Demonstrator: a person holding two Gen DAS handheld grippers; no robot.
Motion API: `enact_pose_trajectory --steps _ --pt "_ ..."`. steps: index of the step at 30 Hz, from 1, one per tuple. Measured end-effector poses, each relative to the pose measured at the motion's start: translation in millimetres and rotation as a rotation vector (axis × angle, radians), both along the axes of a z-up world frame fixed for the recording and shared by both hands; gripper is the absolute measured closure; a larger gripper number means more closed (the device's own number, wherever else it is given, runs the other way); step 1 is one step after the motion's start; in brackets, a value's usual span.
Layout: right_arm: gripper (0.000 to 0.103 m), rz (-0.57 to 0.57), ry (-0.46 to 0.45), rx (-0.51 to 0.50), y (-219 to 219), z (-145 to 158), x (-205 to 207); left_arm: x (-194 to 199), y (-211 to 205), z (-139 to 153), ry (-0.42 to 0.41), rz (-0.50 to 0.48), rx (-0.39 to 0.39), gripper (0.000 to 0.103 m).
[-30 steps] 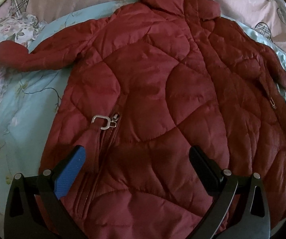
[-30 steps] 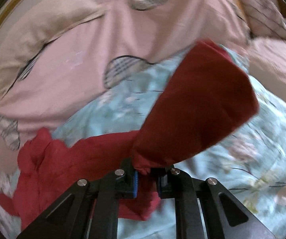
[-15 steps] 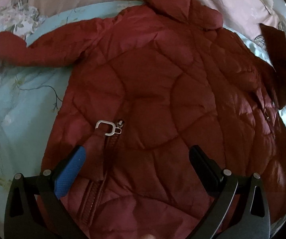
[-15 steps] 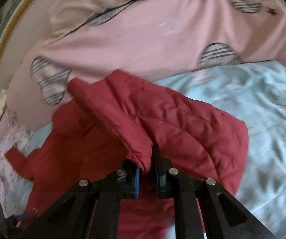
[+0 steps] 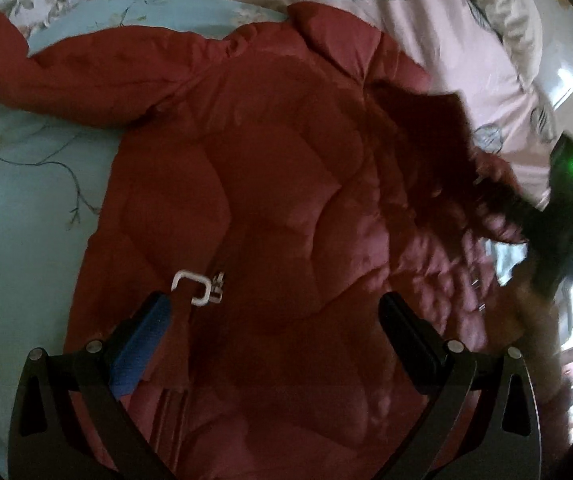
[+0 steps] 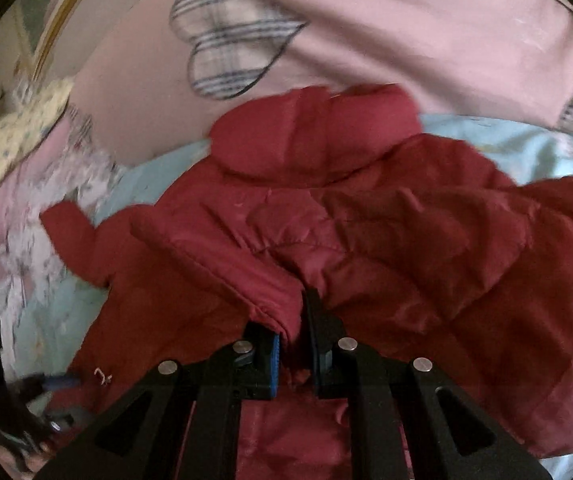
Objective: Fold large clothes
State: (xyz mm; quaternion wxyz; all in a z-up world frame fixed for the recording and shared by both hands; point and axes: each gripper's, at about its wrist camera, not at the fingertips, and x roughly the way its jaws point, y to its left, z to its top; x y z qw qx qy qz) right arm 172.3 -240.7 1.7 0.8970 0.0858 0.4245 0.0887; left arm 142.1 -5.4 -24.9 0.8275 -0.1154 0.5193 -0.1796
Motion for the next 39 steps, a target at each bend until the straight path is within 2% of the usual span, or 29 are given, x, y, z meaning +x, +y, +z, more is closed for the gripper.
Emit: enact_pose_trajectory --steps 5,10,15,19,22,23,24,25,26,27,28,31,33,35,39 --pt "0.092 0.087 -0.017 -0.054 47.2 -14.5 1.2 21.6 12.8 14.8 0.006 0.015 -0.107 0.0" --pt "0.092 0.146 -0.039 -0.081 75.2 -22.2 2.3 58.1 13.8 28.5 -0.012 0.03 -0.14 0.0" --pt "0.091 0.187 -0.075 -0.133 91.5 -23.3 1.8 110.9 15.1 12.6 0.089 0.042 -0.283 0.0" --pt "0.09 0.208 -0.088 -0.154 95.1 -26.7 -1.3 138.2 16.9 -9.6 0.191 0.052 -0.404 0.0" --pt "0.089 0.217 -0.086 -0.146 94.8 -27.8 1.0 146.5 6.0 -17.4 0.21 0.021 -0.411 0.002" --pt "0.089 0.219 -0.085 -0.143 94.5 -28.0 1.4 146.9 2.8 -18.0 0.208 0.011 -0.41 0.004" --pt "0.089 0.22 -0.084 -0.137 94.2 -27.9 2.5 146.1 -1.4 -18.1 0.201 -0.004 -0.407 0.014" --pt "0.088 0.222 -0.084 -0.133 93.9 -28.2 2.5 144.9 -5.6 -18.3 0.197 -0.022 -0.406 0.032" --pt "0.087 0.221 -0.081 -0.129 93.7 -28.2 3.2 144.9 -10.2 -19.0 0.199 -0.04 -0.406 0.043" --pt "0.087 0.221 -0.078 -0.127 93.5 -28.4 2.4 144.2 -12.6 -19.2 0.202 -0.048 -0.403 0.062" --pt "0.087 0.22 -0.074 -0.127 93.1 -28.0 2.6 143.5 -14.6 -19.5 0.201 -0.053 -0.39 0.072" --pt "0.086 0.227 -0.056 -0.109 88.2 -25.8 0.5 142.1 -13.1 -17.8 0.18 -0.059 -0.391 0.085" --pt "0.077 0.233 -0.045 -0.083 81.6 -23.0 -3.8 140.3 -8.3 -13.8 0.158 -0.059 -0.391 0.088" --pt "0.063 0.226 -0.04 -0.071 73.0 -20.1 -10.2 138.4 -2.9 -7.7 0.118 -0.053 -0.367 0.089" --pt "0.059 0.16 -0.05 -0.069 42.8 -10.1 -24.6 136.7 9.8 1.9 0.047 -0.035 -0.29 0.09"
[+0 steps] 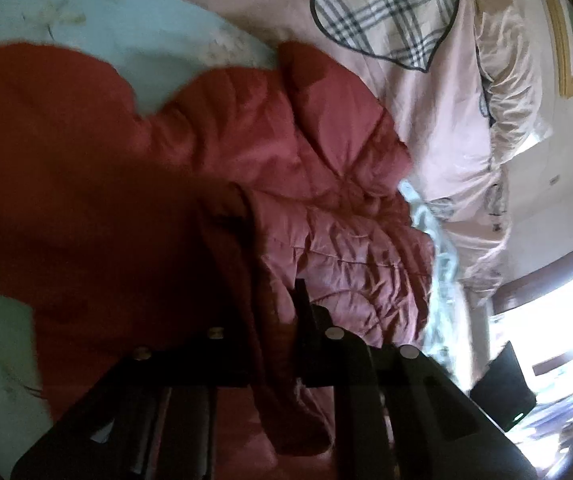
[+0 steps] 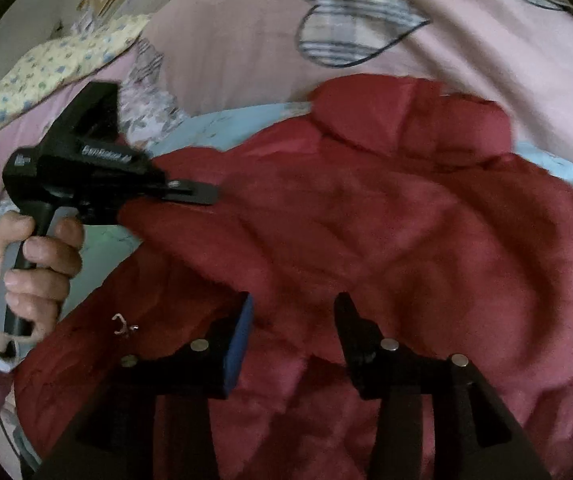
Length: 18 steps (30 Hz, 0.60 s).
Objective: Fold large clothes
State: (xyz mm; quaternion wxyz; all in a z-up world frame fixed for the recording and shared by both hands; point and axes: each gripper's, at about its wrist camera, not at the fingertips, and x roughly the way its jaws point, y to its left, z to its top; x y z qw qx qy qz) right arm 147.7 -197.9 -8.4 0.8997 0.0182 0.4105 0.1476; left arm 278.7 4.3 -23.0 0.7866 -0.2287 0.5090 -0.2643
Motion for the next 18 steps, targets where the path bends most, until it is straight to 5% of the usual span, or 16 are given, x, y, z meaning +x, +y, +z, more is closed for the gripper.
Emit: enact_pose_trajectory --steps 12,14,18 --pt "0.058 -0.355 0.024 0.025 -122.2 1.7 29.9 -8.6 -16.4 21.5 -0.206 -0.034 0.341 0.089" --pt "0.057 -0.388 0.081 0.034 -133.0 -13.5 38.7 -9.8 -19.9 22.0 -0.224 -0.031 0.381 0.086" --pt "0.057 -0.412 0.12 0.028 -139.2 -35.4 45.7 -23.2 -18.4 35.0 -0.291 0.05 0.468 0.062"
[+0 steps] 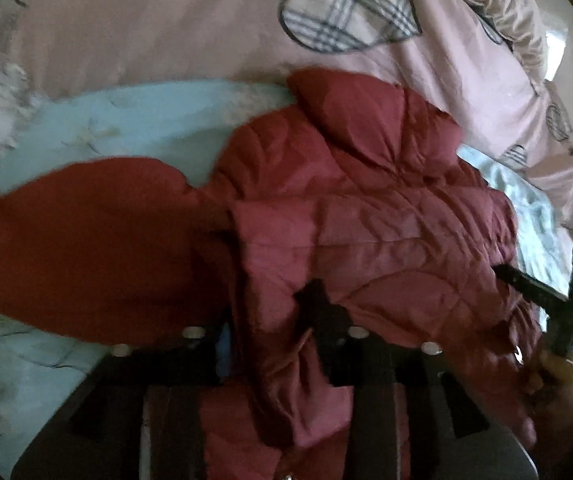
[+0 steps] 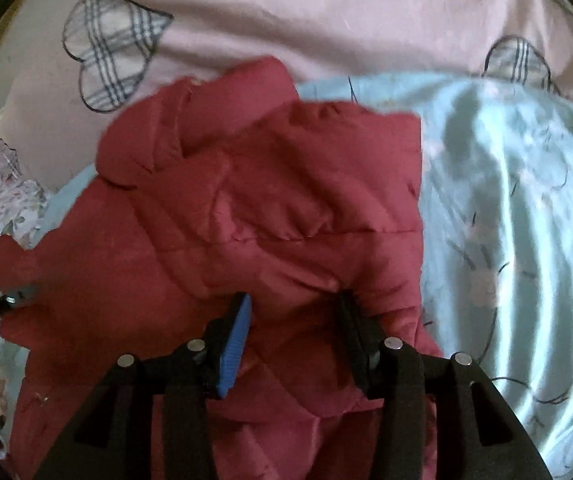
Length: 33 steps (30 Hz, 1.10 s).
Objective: Fold large clothes
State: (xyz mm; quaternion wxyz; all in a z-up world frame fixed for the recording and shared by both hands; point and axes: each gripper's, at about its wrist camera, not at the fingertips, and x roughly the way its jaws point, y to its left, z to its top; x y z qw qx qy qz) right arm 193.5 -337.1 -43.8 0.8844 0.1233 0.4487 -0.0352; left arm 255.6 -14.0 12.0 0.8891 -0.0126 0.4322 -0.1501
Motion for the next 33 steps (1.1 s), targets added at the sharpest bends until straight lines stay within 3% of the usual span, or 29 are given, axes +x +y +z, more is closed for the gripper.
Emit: enact_pose_trajectory --steps 3,5,7,12,15,20,25,28,33 --pt "0.057 -0.01 0.005 -0.018 -0.1 -3.4 2.2 -14.0 5.0 17.0 -0.085 0.044 -0.007 0.059" --pt "0.057 -0.017 0.009 -0.023 -0.2 -5.9 3.6 -19.3 4.8 24.2 -0.103 0.008 -0.08 0.059" --pt "0.057 -0.019 0.01 -0.034 1.4 -7.8 1.5 -20.6 -5.6 22.0 -0.091 -0.042 -0.094 0.059" --pt "0.057 -0.026 0.014 -0.033 0.5 -7.5 2.4 -7.2 -44.0 -14.9 -0.02 -0.102 0.019 0.059" --pt "0.056 -0.013 0.008 -0.083 11.7 6.6 0.8 3.1 -52.7 -43.8 0.029 -0.1 0.083 0.059" --pt "0.048 0.074 -0.063 -0.185 39.1 28.4 0.6 7.9 -50.3 -48.4 0.035 -0.089 0.08 0.059" --pt "0.041 0.07 0.066 -0.162 30.8 -8.5 20.2 6.1 -52.2 -49.8 0.034 -0.094 0.078 0.059" --pt "0.04 0.058 0.056 -0.112 20.9 -15.0 20.5 5.8 -52.4 -53.4 0.038 -0.097 0.073 0.059" --pt "0.04 0.061 0.055 -0.128 23.3 -16.8 22.0 6.0 -52.5 -56.7 0.035 -0.089 0.067 0.059"
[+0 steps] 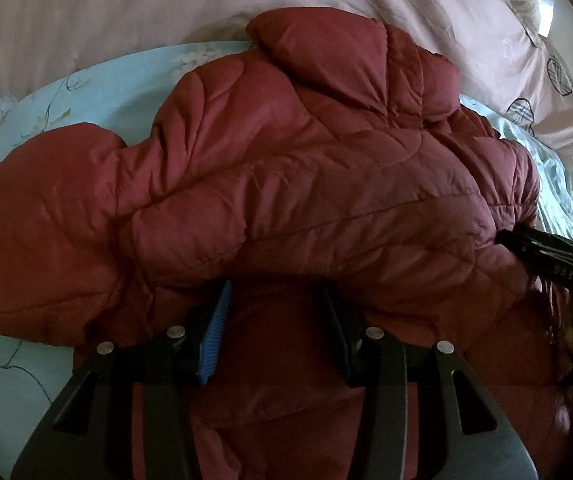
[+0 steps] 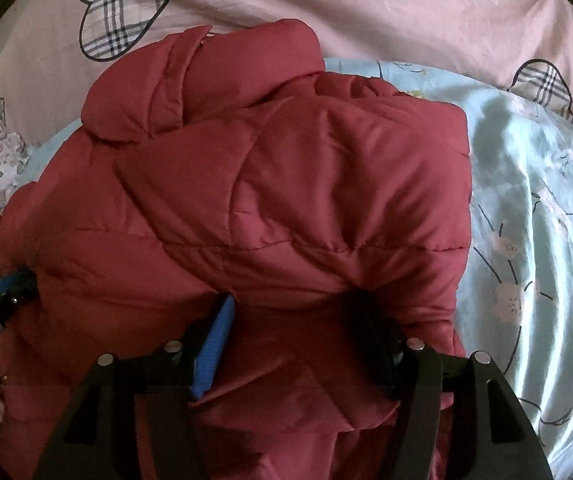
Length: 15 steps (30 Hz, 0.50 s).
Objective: Fold large clothes
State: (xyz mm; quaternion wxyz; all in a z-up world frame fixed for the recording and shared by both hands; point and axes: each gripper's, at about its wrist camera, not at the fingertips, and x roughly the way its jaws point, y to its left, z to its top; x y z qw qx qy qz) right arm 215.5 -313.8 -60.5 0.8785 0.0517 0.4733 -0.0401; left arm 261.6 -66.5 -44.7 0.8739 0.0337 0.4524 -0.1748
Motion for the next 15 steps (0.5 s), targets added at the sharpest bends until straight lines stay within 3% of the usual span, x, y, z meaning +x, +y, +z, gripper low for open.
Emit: enact_pose_trajectory --steps 3,15 --pt "0.04 -0.001 -0.004 0.003 -0.6 -0.2 -0.3 -1.4 2.0 1.9 0.005 0.004 -0.009 0.059" --pt "0.037 -0.037 -0.052 0.135 -9.5 35.0 -44.1 -24.7 56.1 28.1 0.034 0.078 -0.172 0.054"
